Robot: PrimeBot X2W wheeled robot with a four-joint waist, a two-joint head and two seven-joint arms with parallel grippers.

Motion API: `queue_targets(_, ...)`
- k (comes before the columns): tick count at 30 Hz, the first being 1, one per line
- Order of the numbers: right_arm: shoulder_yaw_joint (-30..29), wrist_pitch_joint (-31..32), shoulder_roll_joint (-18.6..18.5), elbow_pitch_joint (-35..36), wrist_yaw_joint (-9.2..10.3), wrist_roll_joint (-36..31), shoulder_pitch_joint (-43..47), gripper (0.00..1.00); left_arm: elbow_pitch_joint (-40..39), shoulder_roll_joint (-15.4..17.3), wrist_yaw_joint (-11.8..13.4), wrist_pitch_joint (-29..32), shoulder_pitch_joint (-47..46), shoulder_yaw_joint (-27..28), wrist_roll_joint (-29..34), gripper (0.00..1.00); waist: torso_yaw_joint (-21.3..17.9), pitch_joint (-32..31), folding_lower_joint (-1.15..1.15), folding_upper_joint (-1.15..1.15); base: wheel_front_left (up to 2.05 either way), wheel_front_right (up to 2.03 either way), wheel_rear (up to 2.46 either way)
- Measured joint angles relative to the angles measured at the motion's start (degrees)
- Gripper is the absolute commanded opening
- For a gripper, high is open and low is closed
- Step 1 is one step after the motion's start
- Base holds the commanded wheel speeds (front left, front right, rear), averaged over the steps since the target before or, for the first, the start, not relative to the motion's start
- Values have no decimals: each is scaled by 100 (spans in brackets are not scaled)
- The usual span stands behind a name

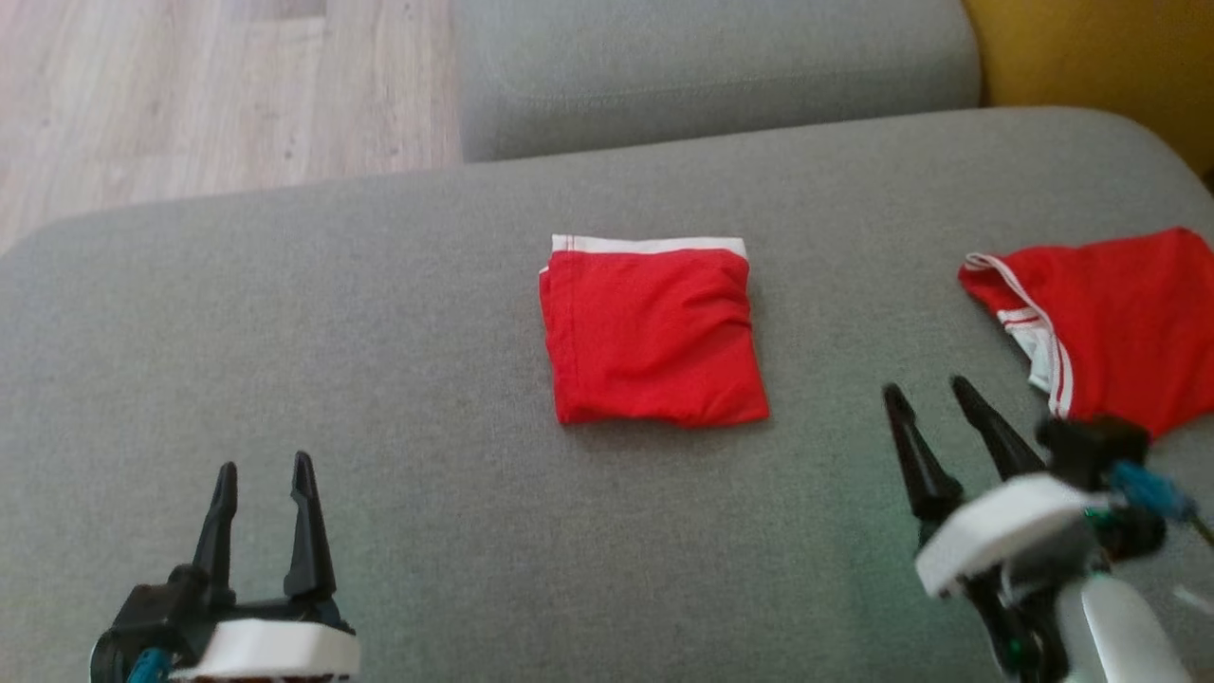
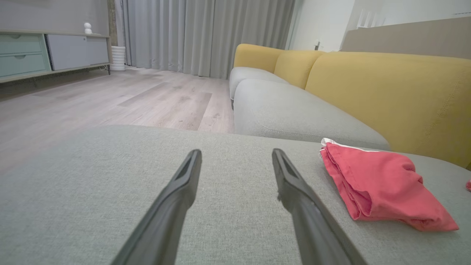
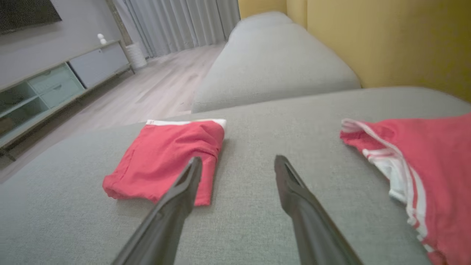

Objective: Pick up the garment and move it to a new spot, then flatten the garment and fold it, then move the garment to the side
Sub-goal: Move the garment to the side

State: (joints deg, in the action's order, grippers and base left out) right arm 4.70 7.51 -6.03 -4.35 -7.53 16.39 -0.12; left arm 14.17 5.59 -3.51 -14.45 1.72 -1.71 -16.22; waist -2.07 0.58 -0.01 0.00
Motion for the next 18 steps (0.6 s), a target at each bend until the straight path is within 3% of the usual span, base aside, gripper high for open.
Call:
queue_targets(5,165,916,2,-490,0,286,-960,100,-120,9,-10,0,-92,-43,0,100,93,321,1,0,0,0,0)
queue_targets(10,212,1610,60,-1445,0,520,-2220,100,-126,15,-62,0,-580,-190,2,100,296,727,2,0,0,0,0)
queue_targets(18,162,1890,202,-3119,0,584,-3021,100,40,-9,-158,0,-910,-261,8,100,749,1213,2,0,0,0,0)
